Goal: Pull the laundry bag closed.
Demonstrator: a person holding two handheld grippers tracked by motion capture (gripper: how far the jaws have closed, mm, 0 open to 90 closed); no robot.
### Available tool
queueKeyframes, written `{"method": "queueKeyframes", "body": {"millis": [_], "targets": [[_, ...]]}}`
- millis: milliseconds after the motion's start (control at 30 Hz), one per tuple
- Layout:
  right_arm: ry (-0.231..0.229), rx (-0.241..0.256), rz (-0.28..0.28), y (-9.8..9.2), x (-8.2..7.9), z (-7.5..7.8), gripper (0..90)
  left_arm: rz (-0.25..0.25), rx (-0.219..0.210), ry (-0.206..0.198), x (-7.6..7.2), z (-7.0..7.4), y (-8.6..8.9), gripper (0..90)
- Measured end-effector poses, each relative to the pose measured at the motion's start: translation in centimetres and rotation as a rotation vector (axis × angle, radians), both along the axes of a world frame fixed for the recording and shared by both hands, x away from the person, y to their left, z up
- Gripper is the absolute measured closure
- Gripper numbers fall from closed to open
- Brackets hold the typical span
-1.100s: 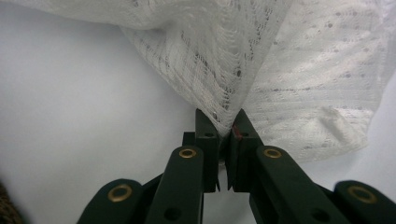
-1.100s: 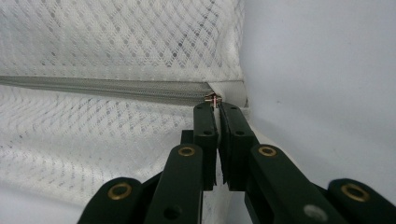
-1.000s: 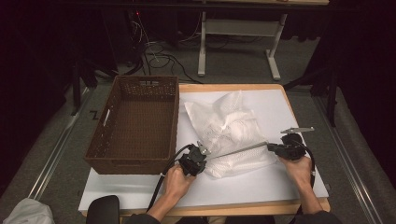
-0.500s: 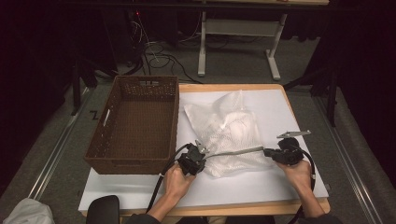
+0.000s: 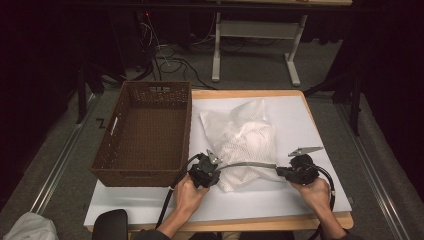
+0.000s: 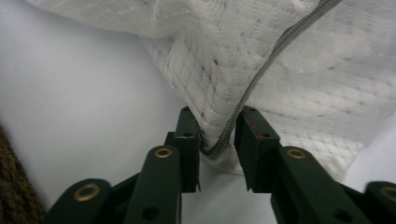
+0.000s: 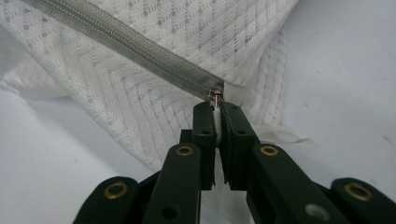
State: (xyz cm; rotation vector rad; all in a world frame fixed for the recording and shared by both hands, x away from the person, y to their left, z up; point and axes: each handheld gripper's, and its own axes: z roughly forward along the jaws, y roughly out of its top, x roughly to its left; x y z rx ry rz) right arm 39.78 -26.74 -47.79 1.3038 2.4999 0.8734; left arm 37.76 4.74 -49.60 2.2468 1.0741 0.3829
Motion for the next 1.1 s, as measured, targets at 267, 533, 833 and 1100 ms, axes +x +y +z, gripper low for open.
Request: {"method": "queueKeyframes", "body": {"millis": [267, 533, 833, 1100], "targets": [[-0.054, 0.041, -0.032, -0.4, -0.2, 0.6, 71.3, 0.003, -0.067, -0.026, -0.5, 1.0, 0.5, 55.3], [-0.165, 0.073, -0.049, -1.3, -1.0, 1.6, 62.4, -0.008, -0.151, -0.082, -0.8, 2.4, 0.5, 49.3], [-0.233, 0.142, -0.098, -3.4, -1.0, 1.4, 57.4, 0.0, -0.242, -0.114, 0.3, 3.4, -0.7, 47.3], [-0.251, 0.128, -0.131, -4.5, -0.9, 0.7, 53.2, 0.015, -0.23, -0.122, 0.9, 2.9, -1.1, 47.3]]}}
